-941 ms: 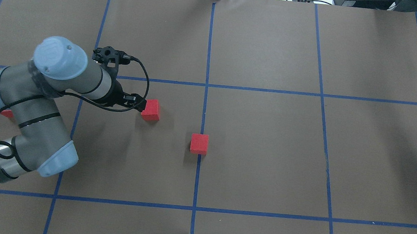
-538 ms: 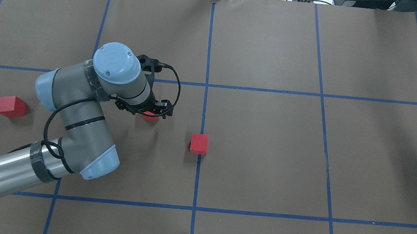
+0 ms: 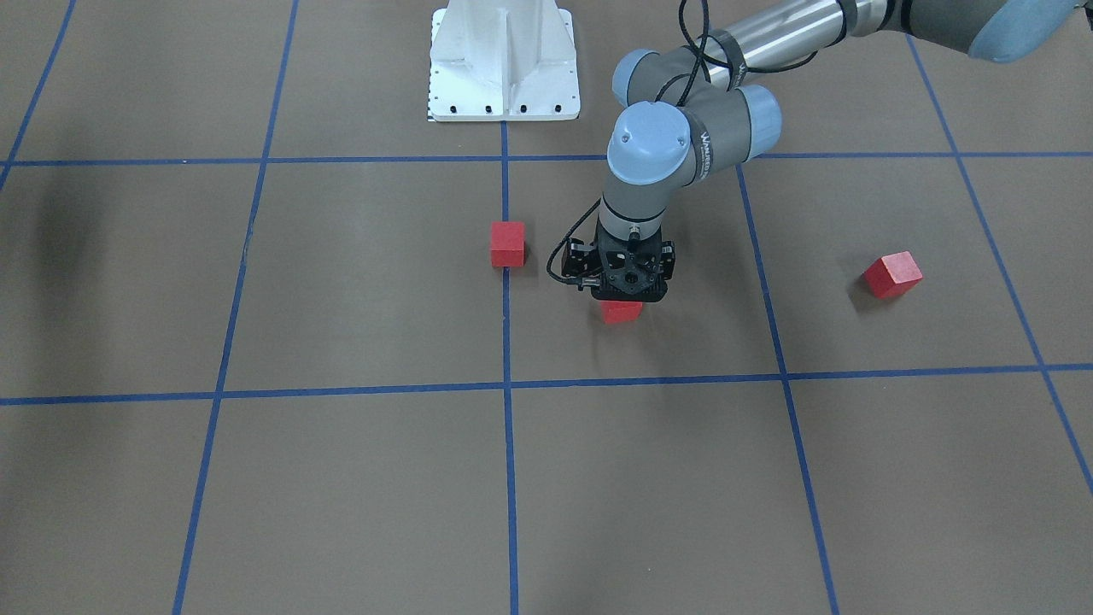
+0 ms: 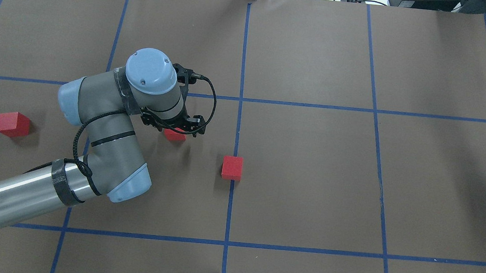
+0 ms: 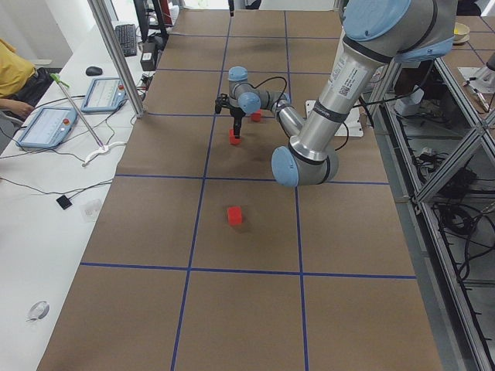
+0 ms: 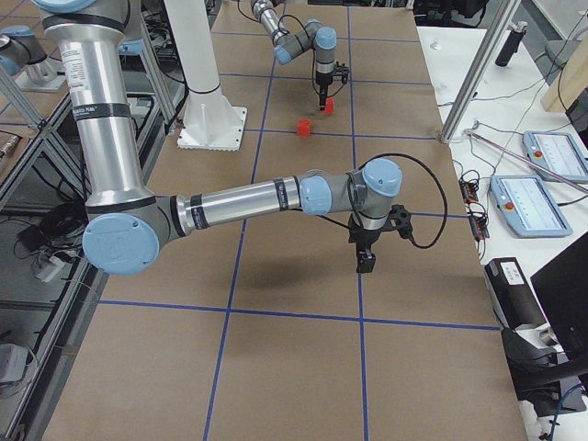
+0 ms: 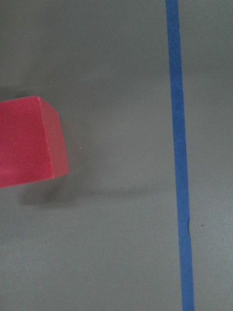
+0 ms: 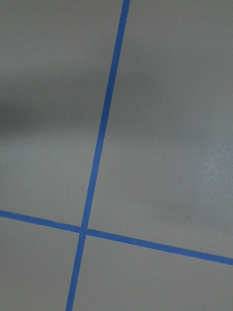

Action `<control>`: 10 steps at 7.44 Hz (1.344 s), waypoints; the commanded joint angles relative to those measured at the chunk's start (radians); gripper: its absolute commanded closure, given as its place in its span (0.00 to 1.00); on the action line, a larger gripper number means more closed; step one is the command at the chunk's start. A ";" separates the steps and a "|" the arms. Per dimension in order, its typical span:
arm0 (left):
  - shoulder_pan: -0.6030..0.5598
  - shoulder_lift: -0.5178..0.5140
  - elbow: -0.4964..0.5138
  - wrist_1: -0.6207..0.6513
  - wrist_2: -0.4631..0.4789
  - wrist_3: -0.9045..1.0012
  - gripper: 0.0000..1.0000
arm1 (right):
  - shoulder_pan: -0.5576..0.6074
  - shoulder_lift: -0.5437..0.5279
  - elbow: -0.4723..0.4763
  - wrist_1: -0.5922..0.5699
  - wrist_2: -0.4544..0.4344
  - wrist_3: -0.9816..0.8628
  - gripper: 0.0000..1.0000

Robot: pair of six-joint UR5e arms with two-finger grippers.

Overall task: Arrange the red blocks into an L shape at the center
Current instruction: 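Lower the left gripper over the middle red cube and grasp it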

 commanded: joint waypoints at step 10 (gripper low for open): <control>-0.016 0.004 0.028 -0.001 -0.004 -0.040 0.54 | -0.001 0.009 0.002 0.003 -0.002 0.000 0.01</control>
